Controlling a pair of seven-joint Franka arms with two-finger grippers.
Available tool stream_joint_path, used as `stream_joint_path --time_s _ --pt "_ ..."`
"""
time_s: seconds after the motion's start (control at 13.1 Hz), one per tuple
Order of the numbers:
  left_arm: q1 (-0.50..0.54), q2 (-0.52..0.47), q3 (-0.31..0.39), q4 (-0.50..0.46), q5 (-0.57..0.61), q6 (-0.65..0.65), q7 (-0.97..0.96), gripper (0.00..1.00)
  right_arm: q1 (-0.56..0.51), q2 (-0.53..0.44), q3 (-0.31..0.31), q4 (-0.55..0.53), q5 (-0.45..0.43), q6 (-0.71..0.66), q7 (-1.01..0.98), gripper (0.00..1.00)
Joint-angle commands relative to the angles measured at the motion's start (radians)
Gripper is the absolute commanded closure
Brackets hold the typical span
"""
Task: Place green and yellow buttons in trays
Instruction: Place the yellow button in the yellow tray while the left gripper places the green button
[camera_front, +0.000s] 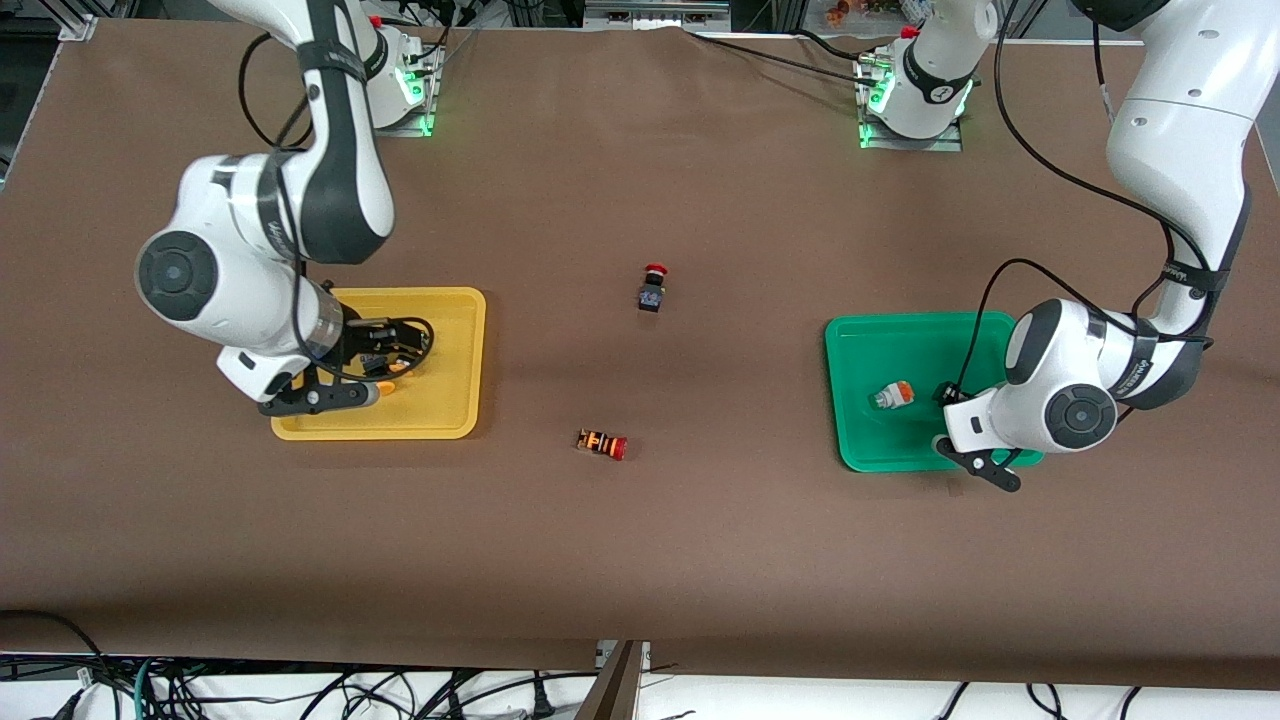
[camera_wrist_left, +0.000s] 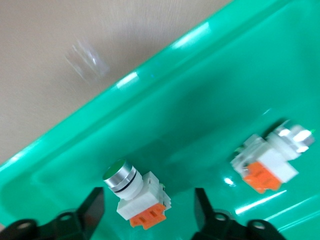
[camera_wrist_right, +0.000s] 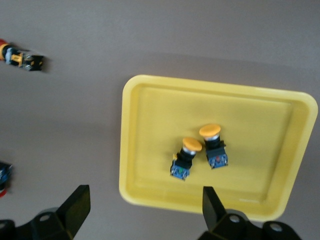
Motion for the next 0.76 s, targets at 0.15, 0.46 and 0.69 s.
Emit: stream_joint_path --time_s 0.15,0.46,0.69 --pt "-0.019 -0.282 -0.056 0.041 -0.145 -0.138 -0.045 0.00 0.003 -0.075 -0.038 0.027 -0.019 -0.066 -0.026 0.01" --pt "-0.045 -0.393 -0.075 0.178 -0.199 -0.368 -0.160 0.00 -0.116 -0.144 0.103 0.016 -0.082 -0.071 0.021 0.01" --pt "-0.289 -0.538 0.290 0.113 -0.344 -0.381 -0.225 0.00 -0.265 -0.239 0.313 0.014 -0.220 -0.075 0.139 0.01"
